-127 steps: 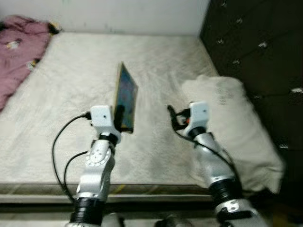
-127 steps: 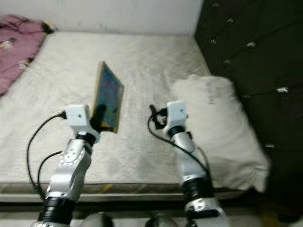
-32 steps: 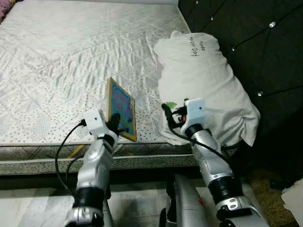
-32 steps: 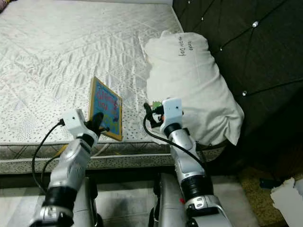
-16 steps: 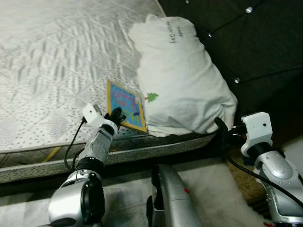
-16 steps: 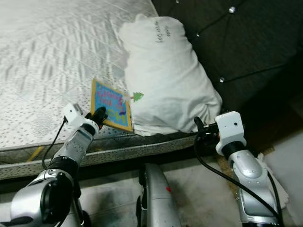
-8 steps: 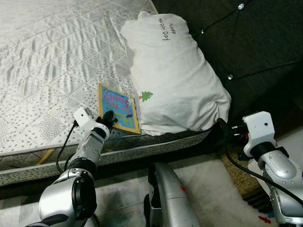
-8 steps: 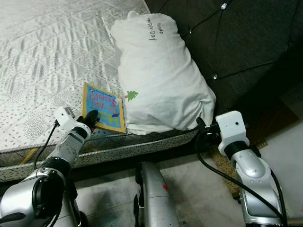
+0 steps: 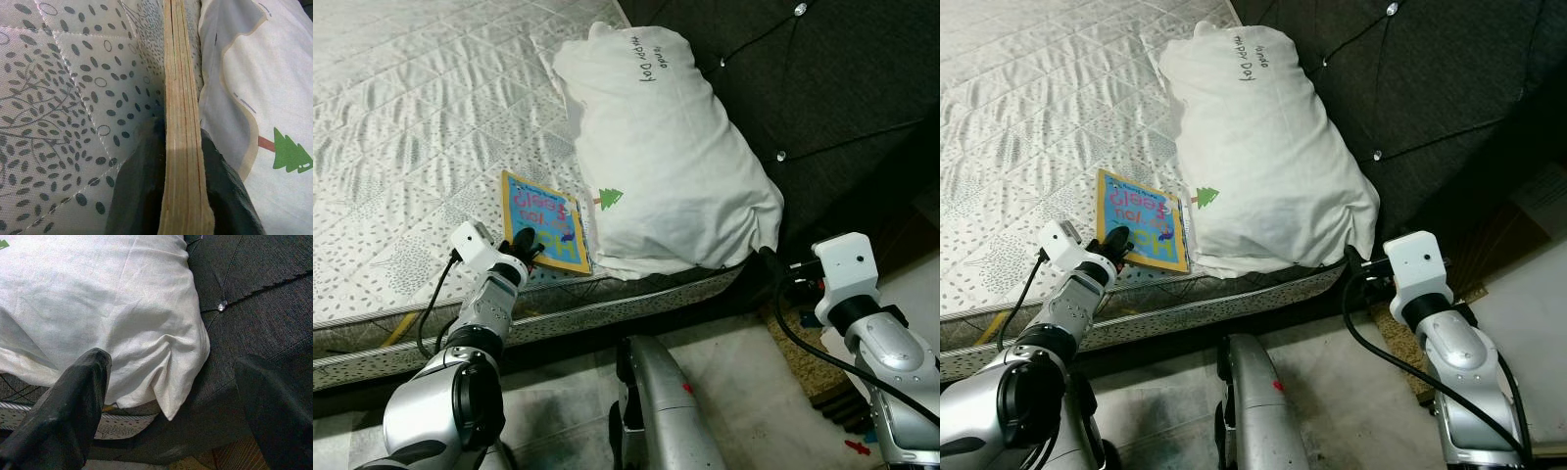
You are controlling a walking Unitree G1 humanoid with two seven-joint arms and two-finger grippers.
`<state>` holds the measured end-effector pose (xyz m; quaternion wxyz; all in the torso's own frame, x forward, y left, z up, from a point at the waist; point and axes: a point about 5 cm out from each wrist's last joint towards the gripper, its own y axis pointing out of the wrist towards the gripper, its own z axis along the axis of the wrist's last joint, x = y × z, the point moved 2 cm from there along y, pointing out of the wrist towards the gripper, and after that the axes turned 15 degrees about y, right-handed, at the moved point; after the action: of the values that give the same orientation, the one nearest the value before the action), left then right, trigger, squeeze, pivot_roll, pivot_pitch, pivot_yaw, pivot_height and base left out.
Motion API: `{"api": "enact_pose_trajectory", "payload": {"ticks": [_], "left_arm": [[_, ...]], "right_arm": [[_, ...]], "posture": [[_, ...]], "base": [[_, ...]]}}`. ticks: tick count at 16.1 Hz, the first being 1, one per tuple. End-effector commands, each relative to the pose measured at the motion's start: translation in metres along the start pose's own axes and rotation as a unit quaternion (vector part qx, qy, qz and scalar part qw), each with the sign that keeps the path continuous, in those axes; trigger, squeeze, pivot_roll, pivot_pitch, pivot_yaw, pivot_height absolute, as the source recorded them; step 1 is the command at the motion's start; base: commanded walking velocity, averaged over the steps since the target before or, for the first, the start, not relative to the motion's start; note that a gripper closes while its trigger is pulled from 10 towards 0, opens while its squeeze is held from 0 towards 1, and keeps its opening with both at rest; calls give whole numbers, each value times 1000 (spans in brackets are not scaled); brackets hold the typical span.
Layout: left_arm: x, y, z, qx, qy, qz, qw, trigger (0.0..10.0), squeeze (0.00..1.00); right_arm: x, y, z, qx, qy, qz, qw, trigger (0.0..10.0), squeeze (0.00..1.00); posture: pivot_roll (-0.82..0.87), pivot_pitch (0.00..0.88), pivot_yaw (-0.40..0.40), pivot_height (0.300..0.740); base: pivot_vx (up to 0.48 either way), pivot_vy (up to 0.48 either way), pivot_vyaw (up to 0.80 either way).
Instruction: Clean up the room
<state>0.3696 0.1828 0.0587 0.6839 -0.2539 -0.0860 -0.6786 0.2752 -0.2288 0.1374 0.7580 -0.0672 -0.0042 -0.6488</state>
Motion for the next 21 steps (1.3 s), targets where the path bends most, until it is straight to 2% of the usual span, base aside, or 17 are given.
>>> {"api": "enact_pose_trajectory", "payload": {"ticks": [1, 11, 12, 13, 14, 15, 16, 21], "left_arm": [[-3, -1, -3, -9, 3, 15, 1000, 0, 0], [-3, -1, -3, -9, 3, 15, 1000, 0, 0], [-19, -3, 0, -26, 52, 59, 997, 10000, 1000], [-25, -4, 2, -33, 74, 77, 994, 10000, 1000], [-25, -4, 2, -33, 73, 77, 994, 10000, 1000], [-25, -5, 1, -36, 75, 79, 993, 10000, 0], [-25, -5, 1, -31, 68, 76, 994, 0, 0], [-25, -4, 2, -30, 71, 80, 994, 0, 0]], "right_arm": [[3, -3, -2, -9, -5, -3, 1000, 10000, 0], [3, -3, -2, -9, -5, -3, 1000, 10000, 0], [-6, 8, -3, -1, 4, 6, 1000, 10000, 0], [-11, 12, -4, 2, 8, 11, 1000, 10000, 0], [-11, 12, -4, 2, 8, 11, 1000, 10000, 0], [-11, 13, -4, 2, 8, 12, 1000, 10000, 0], [-12, 13, -3, 3, 9, 14, 1000, 10000, 0], [-13, 15, -4, 6, 9, 15, 1000, 10000, 0]], "posture": [[-323, 154, -173, 577], [-323, 154, -173, 577], [-296, 120, -154, 577], [-296, 120, -154, 577], [-295, 119, -154, 577], [-295, 117, -155, 577], [-295, 117, -155, 577], [-294, 116, -154, 577]], "base": [[0, 0, 0], [0, 0, 0], [0, 0, 0], [0, 0, 0], [0, 0, 0], [0, 0, 0], [0, 0, 0], [0, 0, 0]]}}
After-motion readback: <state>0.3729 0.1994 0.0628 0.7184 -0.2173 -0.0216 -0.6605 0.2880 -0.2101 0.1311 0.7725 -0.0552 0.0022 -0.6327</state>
